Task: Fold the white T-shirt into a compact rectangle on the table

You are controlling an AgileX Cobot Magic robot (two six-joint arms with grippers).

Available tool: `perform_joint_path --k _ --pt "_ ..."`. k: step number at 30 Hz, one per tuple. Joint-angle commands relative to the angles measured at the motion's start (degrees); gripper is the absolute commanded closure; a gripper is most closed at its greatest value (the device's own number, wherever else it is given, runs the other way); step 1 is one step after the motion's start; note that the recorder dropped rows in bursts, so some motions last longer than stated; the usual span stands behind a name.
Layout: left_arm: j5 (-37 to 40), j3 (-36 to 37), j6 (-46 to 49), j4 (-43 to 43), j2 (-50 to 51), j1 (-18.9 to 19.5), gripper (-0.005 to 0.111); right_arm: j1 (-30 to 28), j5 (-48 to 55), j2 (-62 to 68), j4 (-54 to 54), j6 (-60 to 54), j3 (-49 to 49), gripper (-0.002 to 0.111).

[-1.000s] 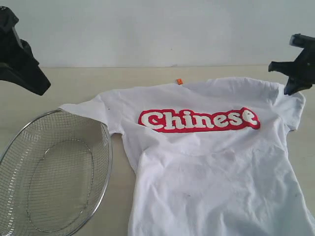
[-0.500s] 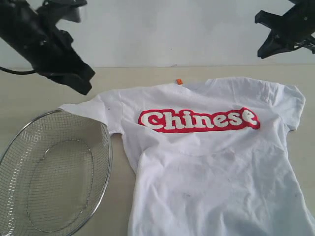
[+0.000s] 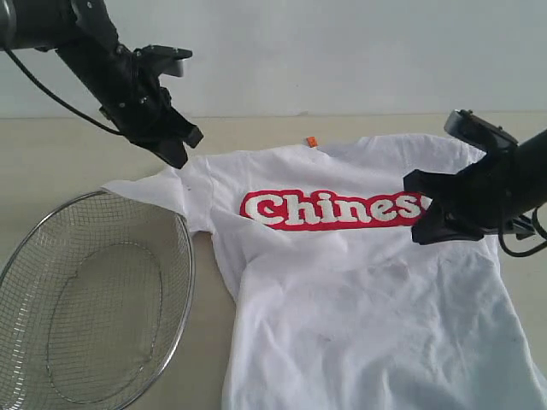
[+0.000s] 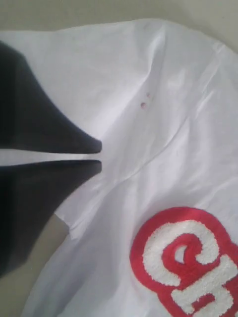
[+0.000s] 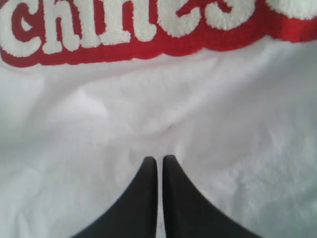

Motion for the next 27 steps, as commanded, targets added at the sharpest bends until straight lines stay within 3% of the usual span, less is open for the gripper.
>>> perform_joint_path --k 1,14,22,25,27 --pt "-0.24 -0.52 0.06 -0.30 1.16 0.21 0.102 0.02 -2.03 -2.76 2.84 -2.09 0.92 0.108" --pt "0.15 -6.09 -1.90 3.38 6.73 2.20 0.102 0.02 -2.18 -3.07 6.20 -5.77 0.92 0.108" --pt "6.62 -10.03 -2.31 3.14 8.68 3.50 0.102 0.02 -0.81 -3.07 6.20 -8.63 0.92 0.108" --pt "7.09 -10.42 -3.87 -0.46 5.45 5.60 0.102 0.02 0.69 -3.07 7.09 -10.07 0.92 0.108" --pt "8.92 -10.42 -4.91 -7.23 1.92 8.83 0.102 0.59 3.95 -3.07 12.54 -14.98 0.92 0.108"
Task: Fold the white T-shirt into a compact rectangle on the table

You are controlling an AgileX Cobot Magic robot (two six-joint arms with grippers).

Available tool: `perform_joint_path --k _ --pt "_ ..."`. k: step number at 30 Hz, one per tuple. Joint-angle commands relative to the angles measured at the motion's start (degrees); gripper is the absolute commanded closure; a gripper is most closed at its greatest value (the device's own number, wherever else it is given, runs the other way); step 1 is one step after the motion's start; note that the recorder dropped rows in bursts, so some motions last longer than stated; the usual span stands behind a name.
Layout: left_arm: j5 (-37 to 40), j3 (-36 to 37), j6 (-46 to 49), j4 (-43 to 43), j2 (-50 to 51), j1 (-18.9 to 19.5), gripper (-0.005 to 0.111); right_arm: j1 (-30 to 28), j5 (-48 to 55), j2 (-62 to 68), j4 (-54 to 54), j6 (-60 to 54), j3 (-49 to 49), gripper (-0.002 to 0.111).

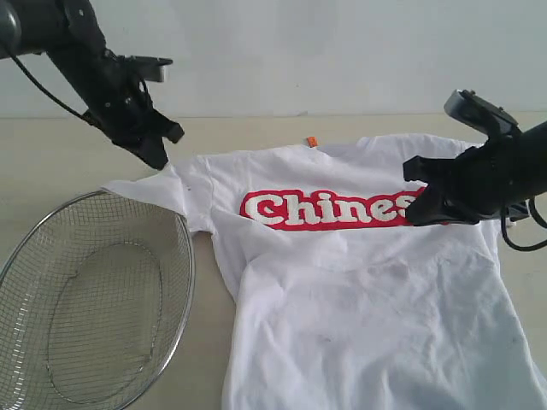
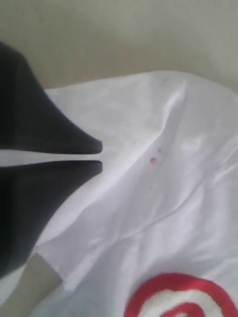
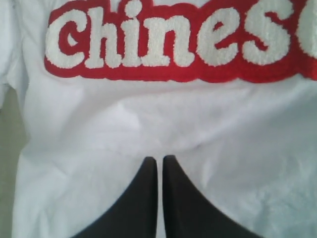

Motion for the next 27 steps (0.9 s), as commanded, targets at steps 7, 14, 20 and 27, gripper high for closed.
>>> perform_joint_path --k 7,14,20,27 --pt "6.98 7.32 -3.26 -11.59 -17.15 11.61 0.102 15.09 0.26 1.36 8.58 -9.22 0.17 0.108" --pt "2.07 24.58 -3.26 -8.14 -30.73 15.09 0.102 27.45 -4.53 5.49 8.38 -4.98 -3.55 0.108" --pt "-3.14 36.84 -3.26 -7.92 -39.55 15.54 0.102 32.56 -4.85 8.53 8.25 -2.57 -8.09 0.108" --pt "-4.34 44.72 -2.13 -8.14 -43.83 15.54 0.102 36.72 -5.27 12.49 8.15 0.32 -12.73 0.108"
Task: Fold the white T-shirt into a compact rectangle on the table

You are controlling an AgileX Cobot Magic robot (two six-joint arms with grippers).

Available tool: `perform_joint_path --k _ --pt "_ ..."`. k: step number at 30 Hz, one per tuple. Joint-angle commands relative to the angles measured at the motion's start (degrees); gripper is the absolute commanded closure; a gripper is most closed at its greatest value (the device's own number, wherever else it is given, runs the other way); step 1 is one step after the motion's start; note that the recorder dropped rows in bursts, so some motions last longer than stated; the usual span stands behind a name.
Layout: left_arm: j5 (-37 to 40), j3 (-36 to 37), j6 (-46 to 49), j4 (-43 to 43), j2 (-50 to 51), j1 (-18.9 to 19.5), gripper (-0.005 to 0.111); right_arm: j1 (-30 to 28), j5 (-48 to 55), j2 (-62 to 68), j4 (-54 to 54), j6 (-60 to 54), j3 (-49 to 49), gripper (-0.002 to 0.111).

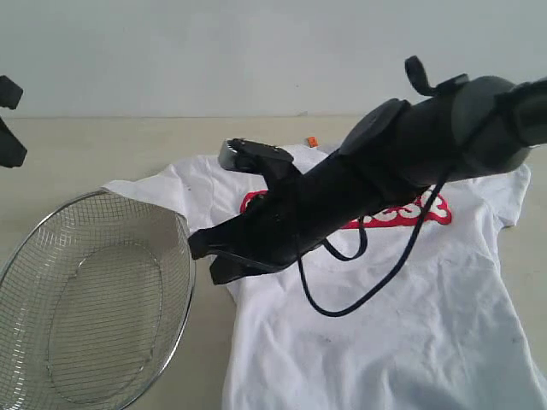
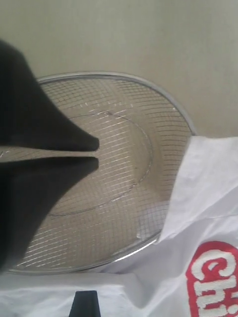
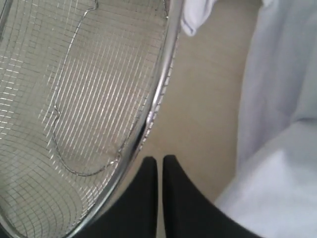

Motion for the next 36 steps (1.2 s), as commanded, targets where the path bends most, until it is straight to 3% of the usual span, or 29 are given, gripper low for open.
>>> perform_joint_path --k 1,9,16,27,31,36 --pt "-1.60 3.86 0.51 -0.09 -2.60 0.12 0.102 2.62 0.09 3.06 -0.27 1.69 -2.91 0.108" --pt "-1.66 5.00 0.95 -0.09 -5.09 0.12 0.102 7.00 -3.00 5.37 -0.01 3.24 -4.54 0.108" --pt "-1.39 5.11 0.95 -0.09 -5.81 0.12 0.102 11.69 -2.81 10.59 -0.01 7.69 -13.64 0.108" --pt "-1.56 5.10 0.95 0.33 -5.95 0.12 0.102 8.52 -0.08 10.11 -8.10 14.54 -15.42 0.108" --pt "-1.66 5.10 6.00 -5.59 -5.56 0.12 0.102 6.24 0.48 7.97 -12.67 17.83 -15.42 0.108" --pt "-1.22 3.60 15.09 -21.25 0.43 -1.21 0.102 1.59 1.31 5.73 -17.08 20.04 -15.42 0.108"
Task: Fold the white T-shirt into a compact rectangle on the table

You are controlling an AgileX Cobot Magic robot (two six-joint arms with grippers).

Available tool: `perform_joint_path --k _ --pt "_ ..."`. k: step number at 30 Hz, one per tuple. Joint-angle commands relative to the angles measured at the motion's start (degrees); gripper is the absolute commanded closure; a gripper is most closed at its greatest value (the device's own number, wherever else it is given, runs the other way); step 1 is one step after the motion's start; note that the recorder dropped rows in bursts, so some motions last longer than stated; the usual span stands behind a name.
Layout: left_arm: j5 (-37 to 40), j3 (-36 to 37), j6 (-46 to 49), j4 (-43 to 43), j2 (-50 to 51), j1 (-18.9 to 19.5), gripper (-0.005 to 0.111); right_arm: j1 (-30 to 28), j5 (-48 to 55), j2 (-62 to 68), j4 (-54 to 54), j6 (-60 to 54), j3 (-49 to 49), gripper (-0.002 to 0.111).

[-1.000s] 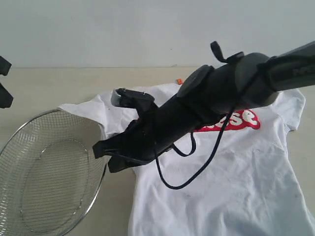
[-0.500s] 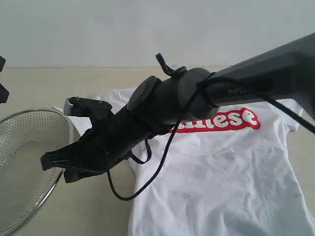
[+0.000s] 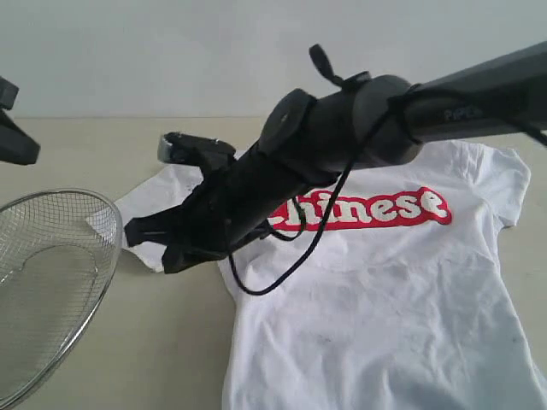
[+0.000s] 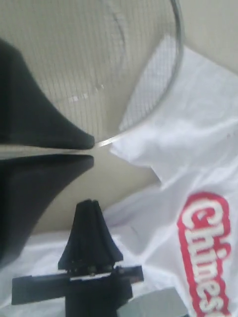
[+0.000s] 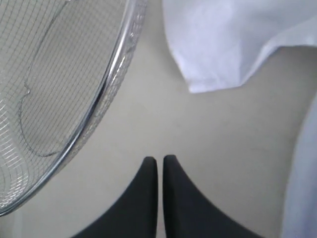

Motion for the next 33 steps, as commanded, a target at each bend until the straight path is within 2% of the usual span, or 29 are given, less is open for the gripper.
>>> perform_joint_path --k 1,7,10,18,33 --pt "0.43 -2.18 5.47 -10.26 6.26 -2.13 0.102 -4.66 2.13 -2.48 -4.92 2.10 -0.27 0.108" --pt "1.20 -12.86 3.05 -5.42 19.65 -8.30 0.102 -9.79 6.08 -3.13 -9.16 2.86 -0.27 0.108" --pt "0.66 -19.20 -0.58 -1.38 26.02 -9.75 0.102 -10.65 7.07 -3.87 -12.58 4.69 -0.14 0.108" --pt "4.20 -33.18 -2.10 -0.11 39.64 -9.97 0.102 -10.94 7.58 -7.72 -19.40 8.39 1.74 0.108" --pt "9.44 -47.05 -6.41 7.66 52.87 -10.09 0.102 -10.94 6.12 -12.00 -20.87 9.66 2.26 0.108"
